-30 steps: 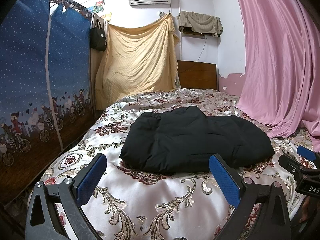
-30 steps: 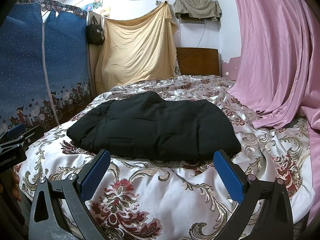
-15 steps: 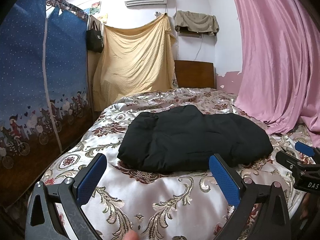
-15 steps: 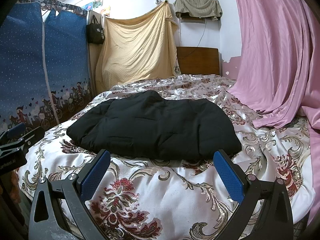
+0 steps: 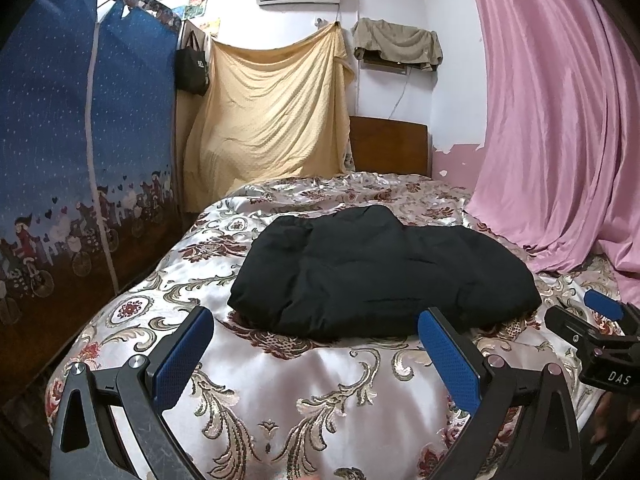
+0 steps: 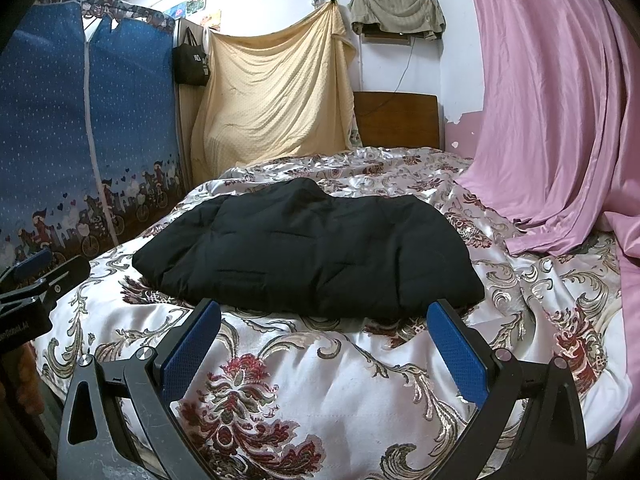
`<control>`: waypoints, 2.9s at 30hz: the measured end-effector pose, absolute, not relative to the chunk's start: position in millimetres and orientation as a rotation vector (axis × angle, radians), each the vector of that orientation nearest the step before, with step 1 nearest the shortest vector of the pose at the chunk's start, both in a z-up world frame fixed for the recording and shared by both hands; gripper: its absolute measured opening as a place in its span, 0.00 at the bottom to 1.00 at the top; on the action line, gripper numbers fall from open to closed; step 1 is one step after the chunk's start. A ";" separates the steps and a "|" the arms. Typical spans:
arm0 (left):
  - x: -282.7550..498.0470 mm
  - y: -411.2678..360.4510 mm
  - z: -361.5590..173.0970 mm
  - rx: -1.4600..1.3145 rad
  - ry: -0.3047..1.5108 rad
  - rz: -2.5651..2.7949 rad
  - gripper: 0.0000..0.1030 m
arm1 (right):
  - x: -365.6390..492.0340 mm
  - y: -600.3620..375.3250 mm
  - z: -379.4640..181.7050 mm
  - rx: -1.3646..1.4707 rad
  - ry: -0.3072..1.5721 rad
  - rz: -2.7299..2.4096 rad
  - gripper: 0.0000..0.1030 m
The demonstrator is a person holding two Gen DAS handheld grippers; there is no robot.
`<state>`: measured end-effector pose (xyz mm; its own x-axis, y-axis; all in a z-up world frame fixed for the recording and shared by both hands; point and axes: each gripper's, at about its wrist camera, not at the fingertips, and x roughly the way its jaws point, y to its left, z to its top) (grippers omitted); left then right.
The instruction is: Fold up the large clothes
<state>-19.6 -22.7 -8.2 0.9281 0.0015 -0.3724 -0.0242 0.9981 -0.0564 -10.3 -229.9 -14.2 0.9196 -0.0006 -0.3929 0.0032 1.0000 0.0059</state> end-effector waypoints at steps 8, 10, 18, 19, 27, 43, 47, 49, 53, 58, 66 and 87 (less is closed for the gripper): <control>-19.5 -22.2 -8.4 -0.061 0.382 0.016 1.00 | -10.6 -230.1 -16.3 0.006 0.407 -0.002 0.99; -18.4 -21.2 -9.2 -0.060 0.384 0.018 1.00 | -10.3 -230.0 -16.3 0.006 0.408 -0.002 0.98; -18.4 -20.8 -10.5 -0.062 0.387 0.018 1.00 | -9.8 -231.3 -20.1 0.005 0.412 -0.001 0.99; -18.2 -20.3 -11.4 -0.061 0.389 0.018 1.00 | -9.9 -231.9 -21.0 0.006 0.413 -0.001 0.99; -17.1 -18.2 -14.4 -0.060 0.394 0.020 1.00 | -8.9 -232.2 -21.1 0.005 0.415 0.000 0.98; -14.8 -15.7 -19.5 -0.058 0.396 0.027 1.00 | -6.0 -232.0 -27.6 0.010 0.427 -0.005 0.99; -14.7 -15.0 -19.5 -0.058 0.395 0.025 1.00 | -6.6 -232.3 -29.3 0.009 0.428 -0.004 0.98; -14.5 -15.5 -19.3 -0.056 0.396 0.025 1.00 | -6.5 -232.3 -28.9 0.010 0.428 -0.004 0.99; -14.4 -15.0 -20.8 -0.058 0.400 0.024 1.00 | -6.6 -232.1 -29.9 0.008 0.428 -0.004 0.99; -13.5 -13.9 -22.5 -0.057 0.403 0.022 1.00 | -6.3 -231.5 -29.5 0.008 0.429 -0.005 0.98; -11.7 -13.1 -22.5 -0.058 0.409 0.019 1.00 | -5.2 -231.2 -28.2 0.009 0.429 -0.005 0.98; -12.3 -14.8 -25.1 -0.062 0.416 0.018 1.00 | -3.8 -231.0 -27.7 0.009 0.432 -0.005 0.99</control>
